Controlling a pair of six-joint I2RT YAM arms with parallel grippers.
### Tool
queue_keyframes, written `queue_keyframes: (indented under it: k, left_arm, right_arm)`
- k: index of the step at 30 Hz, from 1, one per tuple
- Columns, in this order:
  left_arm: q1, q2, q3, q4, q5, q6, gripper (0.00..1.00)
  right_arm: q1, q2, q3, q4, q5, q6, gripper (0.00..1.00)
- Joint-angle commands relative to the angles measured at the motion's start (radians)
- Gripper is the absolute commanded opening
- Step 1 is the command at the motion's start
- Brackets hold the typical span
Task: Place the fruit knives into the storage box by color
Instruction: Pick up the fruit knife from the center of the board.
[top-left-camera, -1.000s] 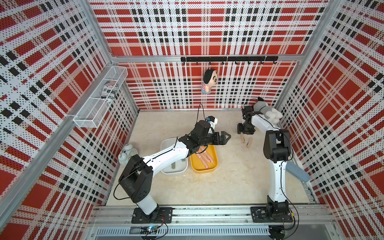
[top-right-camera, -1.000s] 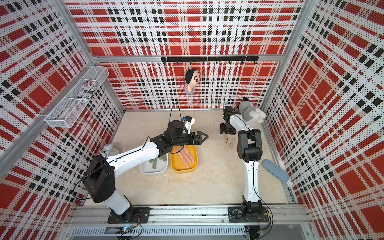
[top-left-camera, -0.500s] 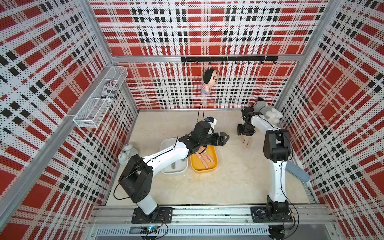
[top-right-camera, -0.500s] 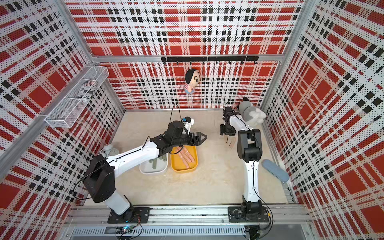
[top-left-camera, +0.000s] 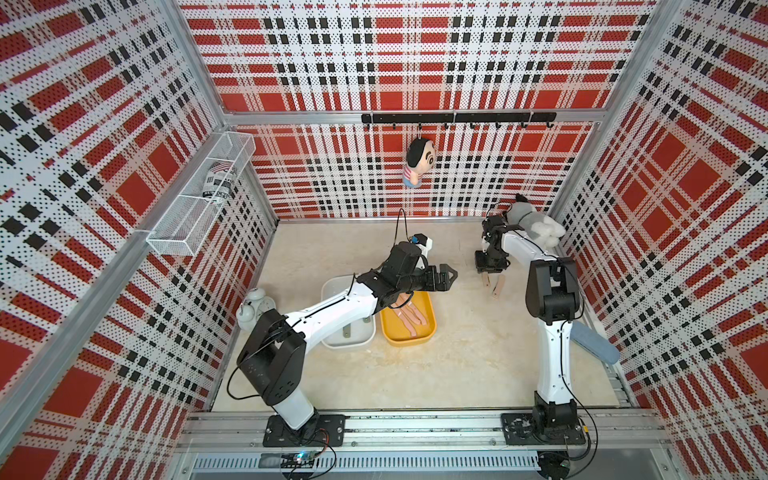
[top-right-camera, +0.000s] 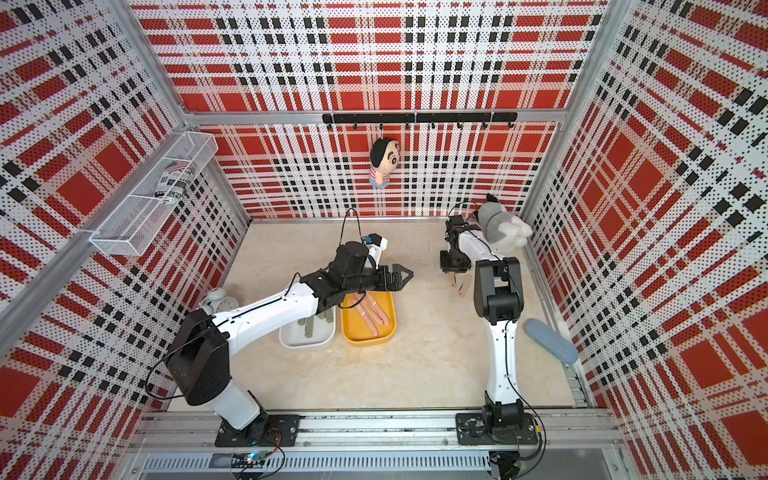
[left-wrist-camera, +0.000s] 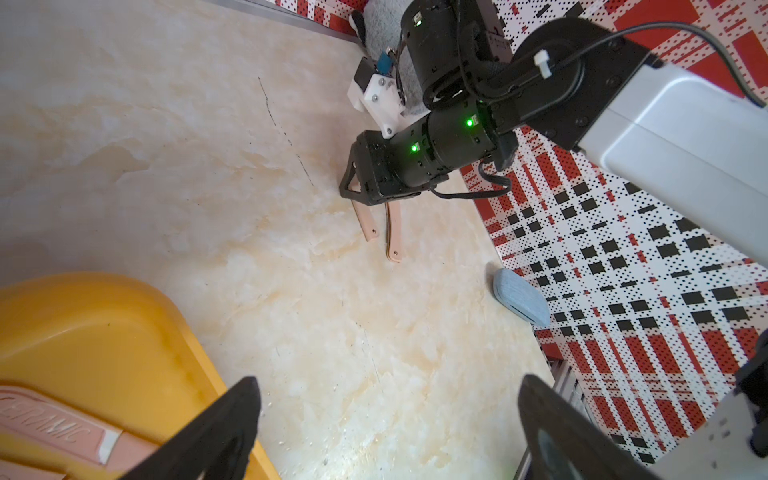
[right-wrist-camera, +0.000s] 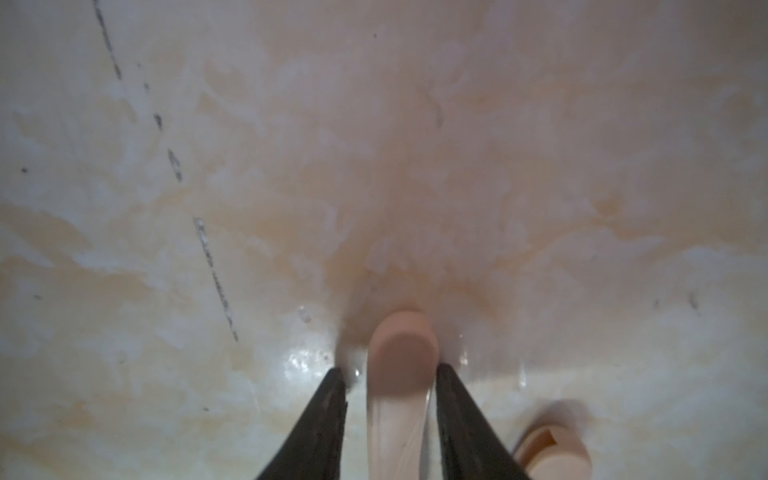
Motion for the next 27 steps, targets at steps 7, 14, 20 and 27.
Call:
queue_keyframes:
  k: [7, 14, 20, 27]
  left_arm:
    - [0.007, -0.016, -0.011, 0.005, 0.000, 0.011, 0.98]
    - [0.007, -0.017, -0.013, 0.008, -0.001, 0.010, 0.98]
    - [0.007, -0.021, -0.018, 0.008, -0.002, 0.008, 0.98]
    - [0.011, -0.028, -0.029, 0.008, -0.007, 0.008, 0.98]
  right_arm:
    - [-0.003, 0.011, -0.015, -0.015, -0.011, -0.010, 0.27]
    - [-0.002, -0.016, -0.022, -0.014, -0.017, -0.008, 0.23]
    - [0.009, -0.048, -0.016, -0.017, -0.016, -0.007, 0.23]
    - [0.026, -0.083, -0.017, -0.029, -0.016, -0.004, 0.24]
